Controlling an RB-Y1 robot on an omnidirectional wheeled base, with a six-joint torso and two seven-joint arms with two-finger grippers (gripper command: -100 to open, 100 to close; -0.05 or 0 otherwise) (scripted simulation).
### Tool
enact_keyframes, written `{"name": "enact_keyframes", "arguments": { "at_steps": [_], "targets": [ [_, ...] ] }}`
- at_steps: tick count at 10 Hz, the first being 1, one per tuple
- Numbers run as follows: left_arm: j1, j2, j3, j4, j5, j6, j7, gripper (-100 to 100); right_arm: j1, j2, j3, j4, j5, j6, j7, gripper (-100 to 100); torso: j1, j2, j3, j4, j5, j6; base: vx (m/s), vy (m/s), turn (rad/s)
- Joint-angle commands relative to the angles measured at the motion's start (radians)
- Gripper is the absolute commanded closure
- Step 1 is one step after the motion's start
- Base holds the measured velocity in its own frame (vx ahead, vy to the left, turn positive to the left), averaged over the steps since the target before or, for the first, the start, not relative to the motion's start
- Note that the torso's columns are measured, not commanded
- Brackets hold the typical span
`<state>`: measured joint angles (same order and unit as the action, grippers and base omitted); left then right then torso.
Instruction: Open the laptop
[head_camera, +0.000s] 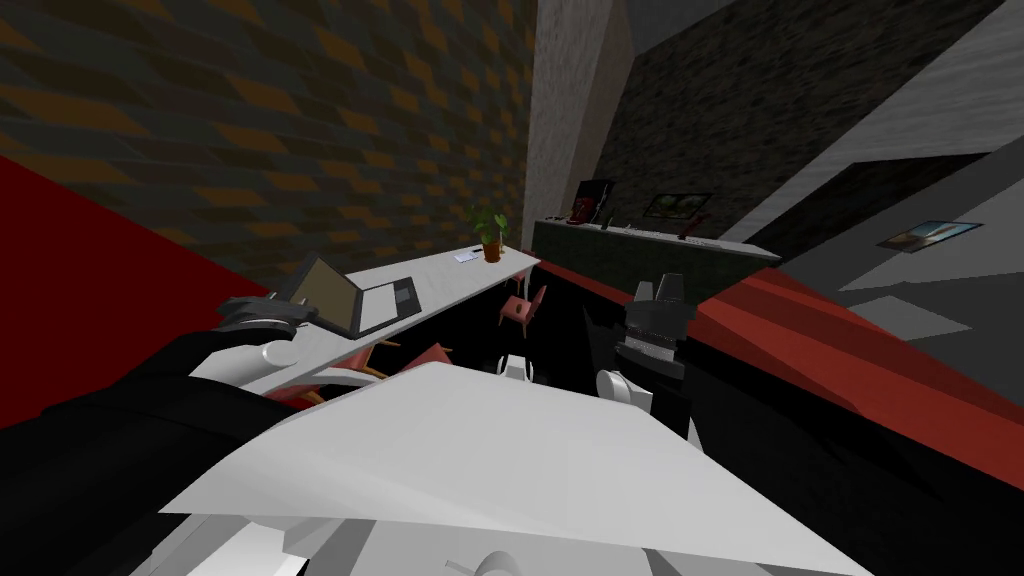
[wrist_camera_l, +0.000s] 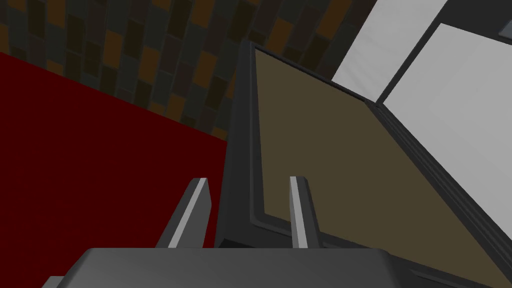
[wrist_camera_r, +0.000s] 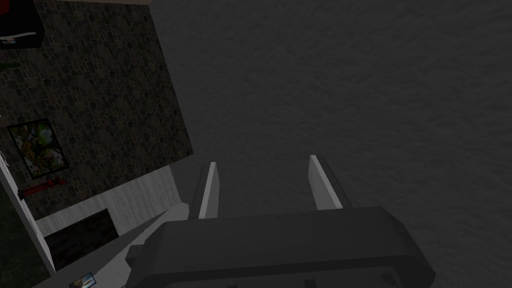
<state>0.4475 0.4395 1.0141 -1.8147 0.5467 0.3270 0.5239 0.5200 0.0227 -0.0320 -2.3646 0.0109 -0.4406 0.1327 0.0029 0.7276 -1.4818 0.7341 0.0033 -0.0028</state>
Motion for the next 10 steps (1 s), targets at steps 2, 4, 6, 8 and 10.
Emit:
{"name": "enact_keyframes", "arguments": {
  "at_steps": [2,4,6,8,10],
  "targets": [
    [0.072,-0.007,-0.076,-0.047,-0.035,-0.049,-0.066,100,0.000,0.000,0.000,0.000,0.000,0.000,0.000,0,0.004,0.001,0.001,-0.001,0.005,0.011,0.218,0.006,0.201],
    [0.111,-0.010,-0.117,-0.073,-0.053,-0.076,-0.100,100,0.000,0.000,0.000,0.000,0.000,0.000,0.000,0,0.003,0.004,0.004,0.000,0.007,0.010,0.175,-0.014,0.182],
    [0.150,-0.013,-0.158,-0.098,-0.070,-0.103,-0.134,100,0.000,0.000,0.000,0.000,0.000,0.000,0.000,0,0.004,0.006,0.005,0.000,0.007,0.005,0.191,-0.037,0.176],
    [0.087,0.037,-0.148,-0.042,-0.113,-0.150,-0.146,100,-0.001,0.000,0.000,0.000,0.000,0.000,0.000,0,0.006,0.014,0.008,0.004,0.002,0.003,0.024,-0.044,-0.067],
    [0.061,0.037,-0.148,0.030,-0.117,-0.150,-0.146,100,-0.001,0.000,0.000,0.000,0.000,0.000,0.000,0,-0.002,0.020,0.012,0.007,-0.003,0.000,-0.072,-0.048,-0.057]
  ]
}}
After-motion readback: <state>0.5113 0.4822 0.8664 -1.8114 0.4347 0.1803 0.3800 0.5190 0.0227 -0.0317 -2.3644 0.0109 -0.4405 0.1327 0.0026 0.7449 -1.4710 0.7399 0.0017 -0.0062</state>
